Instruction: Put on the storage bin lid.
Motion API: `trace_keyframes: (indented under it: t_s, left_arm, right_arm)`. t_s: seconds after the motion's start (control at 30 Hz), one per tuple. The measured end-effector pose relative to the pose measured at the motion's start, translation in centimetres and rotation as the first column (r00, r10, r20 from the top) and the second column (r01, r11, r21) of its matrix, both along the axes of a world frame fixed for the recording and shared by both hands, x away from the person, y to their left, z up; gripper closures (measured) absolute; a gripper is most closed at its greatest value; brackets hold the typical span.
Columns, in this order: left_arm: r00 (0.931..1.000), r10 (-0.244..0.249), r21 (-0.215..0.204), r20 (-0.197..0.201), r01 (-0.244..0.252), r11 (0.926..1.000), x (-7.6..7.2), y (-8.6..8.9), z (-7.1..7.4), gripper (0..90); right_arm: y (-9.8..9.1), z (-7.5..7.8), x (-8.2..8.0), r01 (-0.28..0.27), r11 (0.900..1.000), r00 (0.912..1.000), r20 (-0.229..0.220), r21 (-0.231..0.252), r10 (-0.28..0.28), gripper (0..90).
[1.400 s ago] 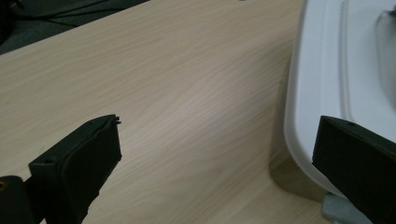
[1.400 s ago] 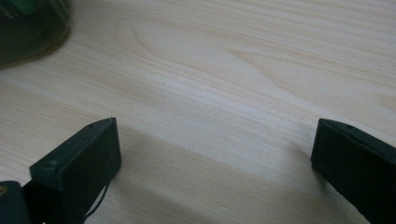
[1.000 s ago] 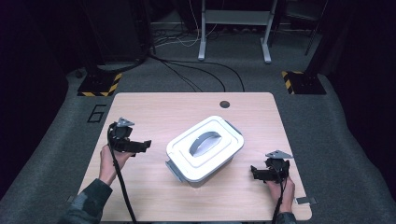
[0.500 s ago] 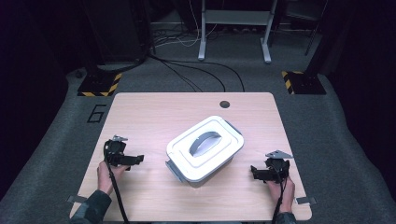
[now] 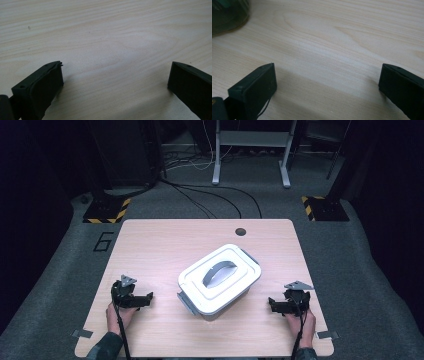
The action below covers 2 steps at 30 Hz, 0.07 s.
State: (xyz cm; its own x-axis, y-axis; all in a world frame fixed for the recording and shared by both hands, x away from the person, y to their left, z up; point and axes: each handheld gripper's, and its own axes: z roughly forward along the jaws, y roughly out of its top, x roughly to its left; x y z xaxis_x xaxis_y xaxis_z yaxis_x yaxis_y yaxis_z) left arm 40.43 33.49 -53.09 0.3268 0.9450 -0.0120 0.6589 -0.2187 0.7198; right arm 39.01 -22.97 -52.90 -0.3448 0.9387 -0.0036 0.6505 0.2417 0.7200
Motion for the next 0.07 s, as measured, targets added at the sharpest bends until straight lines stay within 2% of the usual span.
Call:
trace_keyframes:
  t_s: [0.07]
  left_arm:
    - [1.0000,-0.003,0.000,0.004,0.003,1.0000,0.01,0.02,-0.03,0.0]
  right_arm:
    - [0.04,0.00,0.00,0.004,1.0000,1.0000,0.000,0.003,-0.004,0.8]
